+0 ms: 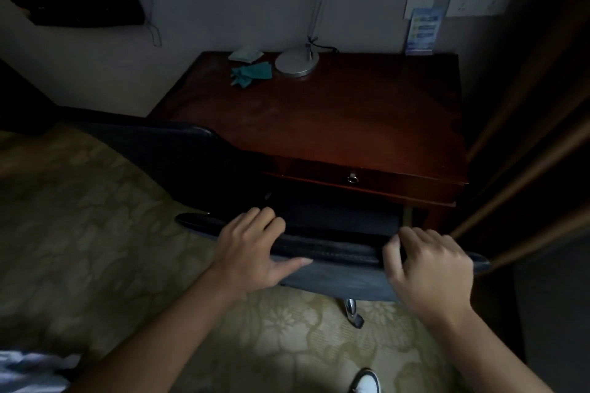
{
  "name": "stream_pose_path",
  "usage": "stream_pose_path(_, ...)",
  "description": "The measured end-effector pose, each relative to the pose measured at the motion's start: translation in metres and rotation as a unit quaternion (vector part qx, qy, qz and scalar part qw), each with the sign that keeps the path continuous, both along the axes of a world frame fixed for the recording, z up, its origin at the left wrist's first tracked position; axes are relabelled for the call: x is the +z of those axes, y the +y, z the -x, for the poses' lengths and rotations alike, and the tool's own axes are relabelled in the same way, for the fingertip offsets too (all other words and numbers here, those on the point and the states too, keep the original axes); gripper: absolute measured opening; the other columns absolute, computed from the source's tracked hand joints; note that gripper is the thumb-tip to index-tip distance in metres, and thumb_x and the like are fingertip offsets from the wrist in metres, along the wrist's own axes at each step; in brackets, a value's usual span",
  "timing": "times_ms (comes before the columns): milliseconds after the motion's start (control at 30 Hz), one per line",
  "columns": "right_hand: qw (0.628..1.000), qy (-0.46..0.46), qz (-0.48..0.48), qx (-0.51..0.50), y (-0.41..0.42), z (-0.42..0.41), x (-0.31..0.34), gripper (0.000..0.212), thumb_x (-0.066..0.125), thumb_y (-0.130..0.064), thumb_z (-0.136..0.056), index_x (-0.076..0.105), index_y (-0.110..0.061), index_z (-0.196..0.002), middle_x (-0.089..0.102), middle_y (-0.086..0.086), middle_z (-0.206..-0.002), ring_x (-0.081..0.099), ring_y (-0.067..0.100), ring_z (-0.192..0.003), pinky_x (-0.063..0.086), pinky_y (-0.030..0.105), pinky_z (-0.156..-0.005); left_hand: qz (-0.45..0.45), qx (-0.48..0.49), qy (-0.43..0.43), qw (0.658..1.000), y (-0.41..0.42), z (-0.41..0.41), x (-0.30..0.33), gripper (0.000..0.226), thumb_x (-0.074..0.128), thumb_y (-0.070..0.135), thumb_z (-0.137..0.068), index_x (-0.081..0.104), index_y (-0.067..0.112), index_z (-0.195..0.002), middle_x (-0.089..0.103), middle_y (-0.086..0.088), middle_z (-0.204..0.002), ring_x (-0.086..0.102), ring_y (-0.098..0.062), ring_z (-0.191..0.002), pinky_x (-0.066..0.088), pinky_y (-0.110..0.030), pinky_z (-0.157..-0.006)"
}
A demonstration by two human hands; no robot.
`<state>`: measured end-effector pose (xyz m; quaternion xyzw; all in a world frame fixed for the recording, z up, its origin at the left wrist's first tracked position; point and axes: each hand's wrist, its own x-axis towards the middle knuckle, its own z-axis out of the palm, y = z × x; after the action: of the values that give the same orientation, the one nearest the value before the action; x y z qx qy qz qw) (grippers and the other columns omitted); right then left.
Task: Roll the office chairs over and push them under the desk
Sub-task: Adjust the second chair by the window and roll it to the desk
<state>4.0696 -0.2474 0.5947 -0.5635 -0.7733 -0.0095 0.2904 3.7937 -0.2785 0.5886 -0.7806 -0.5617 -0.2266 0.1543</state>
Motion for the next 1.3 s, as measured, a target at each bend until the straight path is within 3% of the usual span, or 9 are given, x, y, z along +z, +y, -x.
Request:
stream_pose_path(267, 0.995, 0.015, 0.087, -0.046, -0.086, 0.023, 0.018, 0.034, 0.065, -0.014, -0.081, 0.044, -0.017, -0.054, 0.055, 0.002, -0.051, 0.052, 0.025, -0.049, 0.028, 0.025, -0.057, 0.014, -0.039, 0.014, 0.999, -0.057, 0.023, 0.002, 0.062, 0.058, 0.073, -0.08, 0.061, 0.012, -0.079, 0.054, -0.002, -0.076, 0.055, -0.022, -0.069, 0.045, -0.031, -0.059)
stream_pose_path(567, 0.986, 0.005, 0.136, -0.101, -0.169, 0.057, 0.023, 0.027, 0.064, -0.019, -0.081, 0.051, -0.017, -0.058, 0.058, 0.001, -0.057, 0.055, 0.027, -0.054, 0.032, 0.029, -0.054, -0.008, -0.111, 0.013, 0.994, -0.099, 0.063, -0.003, 0.064, 0.057, 0.075, -0.078, 0.062, 0.011, -0.076, 0.056, -0.002, -0.074, 0.054, -0.02, -0.066, 0.047, -0.032, -0.056)
stream_pose_path(667, 0.985, -0.016, 0.129, -0.117, -0.171, 0.077, 0.022, 0.026, 0.053, -0.024, -0.081, 0.048, -0.017, -0.057, 0.057, 0.001, -0.055, 0.054, 0.027, -0.052, 0.037, 0.032, -0.053, -0.016, -0.13, 0.012, 0.991, -0.093, 0.079, 0.001, 0.065, 0.057, 0.076, -0.077, 0.063, 0.011, -0.074, 0.057, -0.002, -0.073, 0.054, -0.02, -0.065, 0.045, -0.031, -0.057)
stream_pose_path(800, 0.985, -0.032, 0.071, -0.154, -0.156, 0.069, 0.025, 0.026, 0.045, -0.026, -0.078, 0.045, -0.017, -0.053, 0.054, 0.002, -0.051, 0.053, 0.028, -0.048, 0.025, 0.028, -0.053, -0.055, -0.132, -0.008, 0.99, -0.083, 0.065, -0.003, 0.065, 0.056, 0.078, -0.077, 0.06, 0.013, -0.069, 0.055, -0.001, -0.068, 0.052, -0.021, -0.06, 0.043, -0.031, -0.053)
stream_pose_path(1000, 0.986, -0.032, 0.039, -0.159, -0.122, 0.066, 0.023, 0.03, 0.043, -0.025, -0.081, 0.039, -0.017, -0.052, 0.05, 0.0, -0.048, 0.049, 0.025, -0.044, 0.02, 0.027, -0.052, -0.077, -0.125, -0.021, 0.989, -0.054, 0.063, -0.005, 0.065, 0.058, 0.077, -0.076, 0.059, 0.013, -0.065, 0.056, -0.001, -0.065, 0.054, -0.021, -0.059, 0.041, -0.032, -0.053)
stream_pose_path(1300, 0.989, -0.041, 0.034, -0.141, -0.096, 0.08, 0.019, 0.03, 0.043, -0.027, -0.082, 0.044, -0.019, -0.053, 0.052, -0.002, -0.05, 0.05, 0.023, -0.045, 0.031, 0.03, -0.049, -0.056, -0.154, -0.023, 0.986, -0.014, 0.079, 0.001, 0.066, 0.054, 0.077, -0.077, 0.062, 0.013, -0.064, 0.059, -0.001, -0.065, 0.056, -0.022, -0.058, 0.045, -0.034, -0.049)
